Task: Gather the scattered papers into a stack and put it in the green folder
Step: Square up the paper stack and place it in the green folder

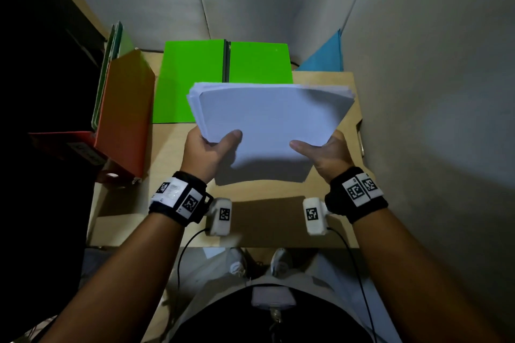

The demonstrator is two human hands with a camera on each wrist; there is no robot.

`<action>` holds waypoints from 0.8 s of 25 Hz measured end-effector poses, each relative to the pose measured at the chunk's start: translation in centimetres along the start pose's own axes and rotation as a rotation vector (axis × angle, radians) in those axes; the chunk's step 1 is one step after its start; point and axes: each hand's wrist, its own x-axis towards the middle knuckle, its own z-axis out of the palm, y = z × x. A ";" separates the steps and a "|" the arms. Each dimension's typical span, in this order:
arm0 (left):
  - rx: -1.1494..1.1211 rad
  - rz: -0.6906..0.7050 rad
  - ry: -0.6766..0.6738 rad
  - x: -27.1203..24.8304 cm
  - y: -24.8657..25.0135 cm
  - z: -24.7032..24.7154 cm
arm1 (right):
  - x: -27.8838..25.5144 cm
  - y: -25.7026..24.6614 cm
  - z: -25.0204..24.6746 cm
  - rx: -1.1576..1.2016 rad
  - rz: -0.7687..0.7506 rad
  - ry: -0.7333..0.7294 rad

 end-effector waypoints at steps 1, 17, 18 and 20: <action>0.005 -0.044 0.003 0.0 -1.2 0.2 | 0.2 0.6 0.0 0.000 0.007 0.002; -0.039 -0.156 -0.002 -0.9 -6.4 0.8 | -0.2 5.8 0.9 -0.110 0.156 0.042; -0.058 -0.163 0.019 -1.1 -6.3 0.9 | -0.5 6.1 0.8 -0.110 0.173 0.032; -0.081 -0.148 0.028 -1.1 -5.8 1.3 | -0.6 5.9 0.9 -0.167 0.180 0.043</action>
